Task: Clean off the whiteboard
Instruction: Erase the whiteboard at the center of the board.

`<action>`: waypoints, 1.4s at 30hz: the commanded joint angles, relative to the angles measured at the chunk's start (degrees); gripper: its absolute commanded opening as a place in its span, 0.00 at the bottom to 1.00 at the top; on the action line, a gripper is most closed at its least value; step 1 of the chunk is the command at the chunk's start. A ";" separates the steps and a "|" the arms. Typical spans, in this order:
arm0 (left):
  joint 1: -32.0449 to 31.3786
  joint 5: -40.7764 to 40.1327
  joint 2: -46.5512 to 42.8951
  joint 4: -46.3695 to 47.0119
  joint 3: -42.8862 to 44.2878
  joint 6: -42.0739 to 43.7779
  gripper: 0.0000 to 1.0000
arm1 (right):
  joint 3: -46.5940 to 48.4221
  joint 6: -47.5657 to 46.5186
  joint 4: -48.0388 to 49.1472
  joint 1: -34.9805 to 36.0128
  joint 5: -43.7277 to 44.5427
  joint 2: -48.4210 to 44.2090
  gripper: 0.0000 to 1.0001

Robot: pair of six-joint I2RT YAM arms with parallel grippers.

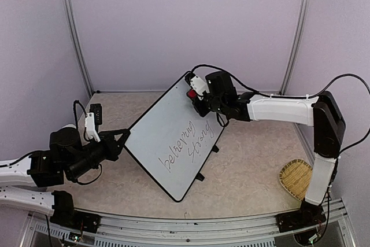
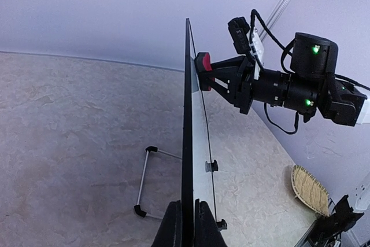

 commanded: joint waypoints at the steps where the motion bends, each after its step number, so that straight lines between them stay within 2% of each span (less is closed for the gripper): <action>1: -2.49 10.93 -0.06 -2.14 -0.84 5.04 0.00 | 0.14 1.20 -3.30 -3.35 1.66 3.05 0.20; 12: -2.53 10.67 0.88 -1.59 -0.63 5.09 0.00 | 1.20 1.24 -3.44 -3.77 -1.20 4.13 0.20; 42: -2.86 10.21 1.86 -0.65 -0.49 4.98 0.00 | -10.16 2.67 2.56 13.93 1.94 -4.24 0.20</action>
